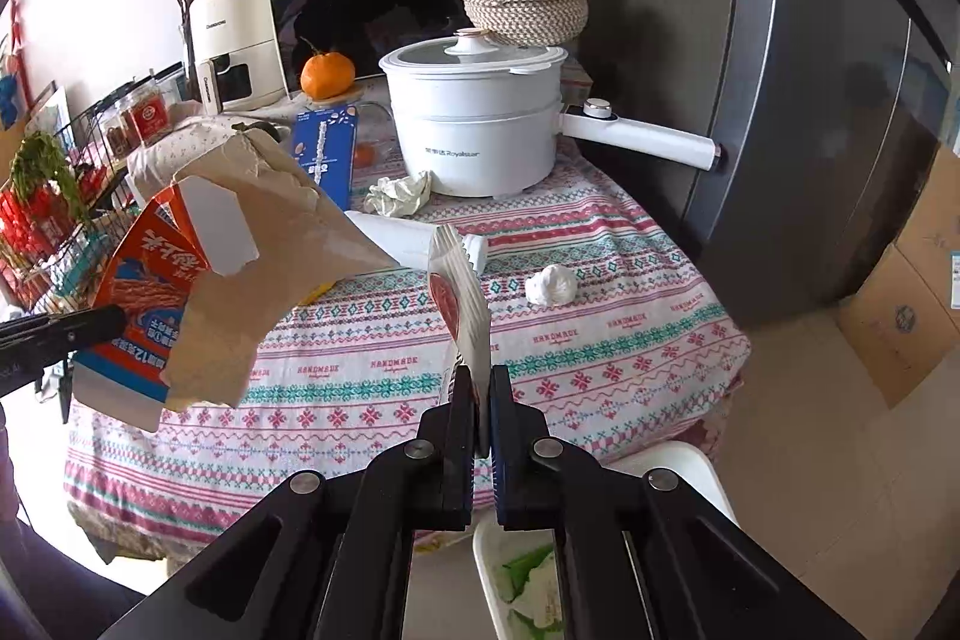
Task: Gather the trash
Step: 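Carry the carton with the left tool while the right tool carries the nut bag toward the bin, then open the left tool to drop the carton into the bin while the right tool drops the nut bag, then grasp the yellow snack bag on the table with the left tool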
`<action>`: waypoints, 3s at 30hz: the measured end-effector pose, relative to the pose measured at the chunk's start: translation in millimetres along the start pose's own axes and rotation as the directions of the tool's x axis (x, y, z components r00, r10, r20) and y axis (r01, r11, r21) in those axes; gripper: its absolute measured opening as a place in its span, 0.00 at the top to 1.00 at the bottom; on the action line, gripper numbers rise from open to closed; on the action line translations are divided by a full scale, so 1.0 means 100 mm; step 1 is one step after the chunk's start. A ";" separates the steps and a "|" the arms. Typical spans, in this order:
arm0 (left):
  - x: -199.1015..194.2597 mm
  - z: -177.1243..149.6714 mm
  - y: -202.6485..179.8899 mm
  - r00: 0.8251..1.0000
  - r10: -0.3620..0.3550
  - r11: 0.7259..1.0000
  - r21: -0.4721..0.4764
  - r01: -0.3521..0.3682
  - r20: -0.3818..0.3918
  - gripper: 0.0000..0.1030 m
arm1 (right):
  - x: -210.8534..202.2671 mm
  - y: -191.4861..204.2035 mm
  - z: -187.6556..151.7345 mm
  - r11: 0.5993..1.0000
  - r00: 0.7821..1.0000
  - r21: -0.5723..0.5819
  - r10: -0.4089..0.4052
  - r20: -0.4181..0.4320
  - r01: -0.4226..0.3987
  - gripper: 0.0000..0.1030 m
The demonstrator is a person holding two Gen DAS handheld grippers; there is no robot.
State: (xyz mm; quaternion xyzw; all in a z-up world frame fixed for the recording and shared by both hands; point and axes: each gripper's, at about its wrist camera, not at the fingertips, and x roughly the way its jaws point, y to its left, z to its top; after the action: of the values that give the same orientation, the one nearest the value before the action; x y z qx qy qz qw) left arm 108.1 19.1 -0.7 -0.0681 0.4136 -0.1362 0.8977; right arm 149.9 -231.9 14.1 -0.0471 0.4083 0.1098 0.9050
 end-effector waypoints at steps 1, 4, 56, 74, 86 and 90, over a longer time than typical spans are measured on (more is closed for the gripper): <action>0.03 -0.01 -0.08 1.000 -0.004 1.000 0.020 0.004 -0.008 0.98 | -0.06 -0.07 -0.04 1.000 1.000 0.010 -0.010 0.005 0.010 0.95; 0.13 -0.06 -0.33 0.999 -0.012 0.997 0.079 0.015 -0.031 0.98 | -0.20 -0.30 -0.18 0.998 0.999 0.040 -0.043 0.007 0.043 0.95; 1.03 -0.42 -1.53 0.986 0.086 0.938 0.346 -0.031 -0.144 0.19 | -0.20 -1.25 -0.97 0.966 0.961 0.186 -0.132 -0.242 0.179 0.94; 0.83 -0.43 -1.23 0.984 0.126 0.944 0.320 -0.080 -0.126 0.17 | 0.16 -1.00 -0.89 0.966 0.944 0.192 -0.107 -0.311 0.173 0.51; 0.85 -0.36 -1.09 0.980 0.151 0.943 0.315 -0.104 -0.129 0.16 | 0.13 -0.95 -0.79 0.965 0.954 0.190 -0.122 -0.274 0.178 0.24; 0.89 -0.20 -0.86 0.970 0.213 0.937 0.307 -0.169 -0.117 0.15 | 0.16 -0.87 -0.71 0.971 0.958 0.167 -0.124 -0.257 0.171 0.22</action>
State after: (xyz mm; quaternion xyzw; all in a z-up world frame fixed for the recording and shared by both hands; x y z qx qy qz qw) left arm 132.3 -89.9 -57.7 0.1173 0.4589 -0.1128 0.8734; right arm 129.5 -326.2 -45.2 -0.0051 0.5207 -0.0041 0.8537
